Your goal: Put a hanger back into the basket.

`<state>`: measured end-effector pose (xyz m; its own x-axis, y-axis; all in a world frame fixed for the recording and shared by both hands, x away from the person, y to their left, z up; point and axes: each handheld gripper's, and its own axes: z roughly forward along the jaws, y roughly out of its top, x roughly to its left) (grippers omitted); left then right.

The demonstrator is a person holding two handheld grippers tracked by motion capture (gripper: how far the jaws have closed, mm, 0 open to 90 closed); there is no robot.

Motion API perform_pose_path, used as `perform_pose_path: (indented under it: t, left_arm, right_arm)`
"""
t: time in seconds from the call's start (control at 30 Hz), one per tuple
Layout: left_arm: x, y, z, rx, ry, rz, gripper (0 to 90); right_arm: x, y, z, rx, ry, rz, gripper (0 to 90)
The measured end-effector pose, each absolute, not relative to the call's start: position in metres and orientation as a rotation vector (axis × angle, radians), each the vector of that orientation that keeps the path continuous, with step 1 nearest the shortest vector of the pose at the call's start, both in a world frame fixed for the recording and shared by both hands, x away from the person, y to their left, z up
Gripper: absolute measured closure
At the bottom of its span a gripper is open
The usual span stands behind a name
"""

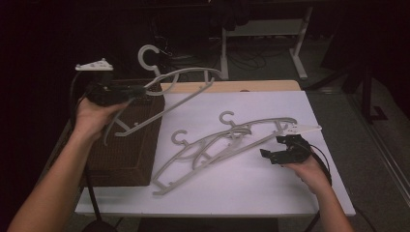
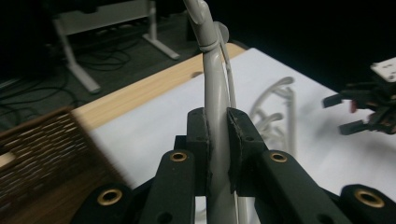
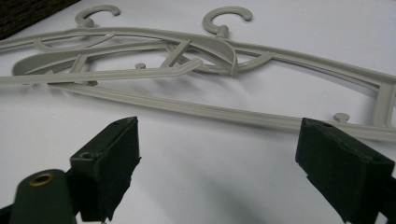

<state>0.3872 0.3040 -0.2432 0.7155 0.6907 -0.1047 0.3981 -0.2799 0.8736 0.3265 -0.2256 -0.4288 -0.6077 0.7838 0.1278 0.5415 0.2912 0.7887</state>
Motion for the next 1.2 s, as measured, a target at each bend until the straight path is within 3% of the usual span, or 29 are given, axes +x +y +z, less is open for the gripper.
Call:
perform_pose_path:
  t: [0.43, 0.7, 0.9, 1.2]
  left_arm:
    - [0.386, 0.404, -0.253, 1.876, 0.974, 0.458, 80.5]
    - [0.375, 0.443, -0.257, 1.865, 1.051, 0.5, 80.4]
    - [0.372, 0.46, -0.262, 1.886, 1.103, 0.532, 80.4]
    - [0.388, 0.449, -0.286, 1.971, 1.132, 0.519, 80.4]
  right_arm:
    - [0.33, -0.223, -0.432, 1.222, 2.287, 1.193, 12.8]
    - [0.33, -0.223, -0.432, 1.23, 2.284, 1.188, 12.8]
    - [0.331, -0.223, -0.433, 1.232, 2.282, 1.186, 12.8]
    - [0.332, -0.221, -0.433, 1.231, 2.288, 1.181, 12.7]
